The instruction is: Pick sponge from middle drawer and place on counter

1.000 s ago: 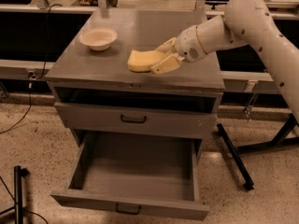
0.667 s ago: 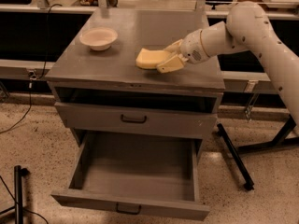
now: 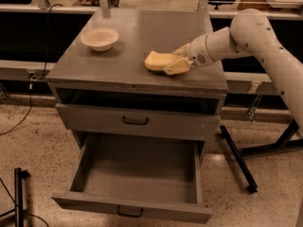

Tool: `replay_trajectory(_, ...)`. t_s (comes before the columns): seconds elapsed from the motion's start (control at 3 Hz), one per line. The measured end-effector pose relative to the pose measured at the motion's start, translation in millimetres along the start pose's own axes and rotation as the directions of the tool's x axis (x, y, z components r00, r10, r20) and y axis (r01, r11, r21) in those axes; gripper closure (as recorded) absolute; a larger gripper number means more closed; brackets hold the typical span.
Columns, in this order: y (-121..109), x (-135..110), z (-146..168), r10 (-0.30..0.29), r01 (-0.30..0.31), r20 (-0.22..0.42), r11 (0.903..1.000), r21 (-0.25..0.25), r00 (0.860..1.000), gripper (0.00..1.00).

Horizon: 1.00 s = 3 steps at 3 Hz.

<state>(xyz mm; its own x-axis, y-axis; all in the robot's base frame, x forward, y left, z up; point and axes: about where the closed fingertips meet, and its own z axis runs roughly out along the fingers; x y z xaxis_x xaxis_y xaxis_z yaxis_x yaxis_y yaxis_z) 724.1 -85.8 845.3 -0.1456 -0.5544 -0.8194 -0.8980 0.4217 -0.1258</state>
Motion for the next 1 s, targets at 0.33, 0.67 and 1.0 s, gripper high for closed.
replay_trajectory(0.33,1.4,0.0,3.1,0.000,0.000,0.000,1.0000,-0.005,1.000,0.16)
replay_trajectory(0.67,2.7,0.0,6.1,-0.001,0.001,0.000,0.9999,-0.011,1.000,0.00)
replay_trajectory(1.0,4.5,-1.4,6.0,-0.004,0.005,0.013,0.9994,-0.035,1.000,0.00)
